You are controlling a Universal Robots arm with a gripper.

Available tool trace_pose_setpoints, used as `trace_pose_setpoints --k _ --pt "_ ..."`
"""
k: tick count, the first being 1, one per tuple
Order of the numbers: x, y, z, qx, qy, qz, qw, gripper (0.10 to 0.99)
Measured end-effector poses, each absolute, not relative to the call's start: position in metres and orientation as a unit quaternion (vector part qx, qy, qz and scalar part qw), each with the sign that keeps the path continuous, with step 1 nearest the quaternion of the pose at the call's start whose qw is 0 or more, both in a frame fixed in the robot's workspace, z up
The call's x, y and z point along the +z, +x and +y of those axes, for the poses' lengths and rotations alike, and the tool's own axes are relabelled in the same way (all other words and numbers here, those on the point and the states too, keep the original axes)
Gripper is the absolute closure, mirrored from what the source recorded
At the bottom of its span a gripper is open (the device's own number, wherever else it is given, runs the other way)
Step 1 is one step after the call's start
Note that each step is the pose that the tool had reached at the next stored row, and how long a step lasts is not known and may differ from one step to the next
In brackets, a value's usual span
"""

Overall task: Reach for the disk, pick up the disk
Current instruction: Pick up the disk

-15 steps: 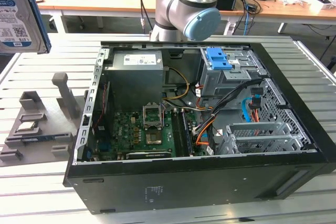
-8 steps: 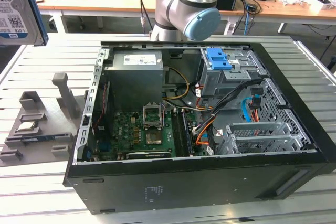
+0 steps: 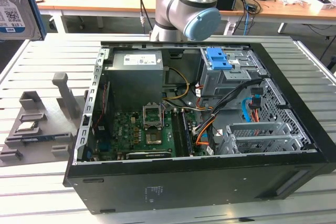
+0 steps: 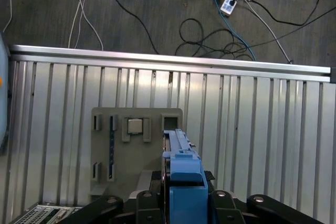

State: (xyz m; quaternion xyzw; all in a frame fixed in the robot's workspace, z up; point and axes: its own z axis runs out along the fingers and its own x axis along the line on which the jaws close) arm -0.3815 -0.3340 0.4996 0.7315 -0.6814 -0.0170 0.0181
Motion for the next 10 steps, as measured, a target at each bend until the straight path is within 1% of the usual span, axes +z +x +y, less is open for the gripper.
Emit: trace_pose_setpoints --k 10 --pt "0.5 -0.366 -0.334 -0.017 0.731 -0.681 0.018 0.718"
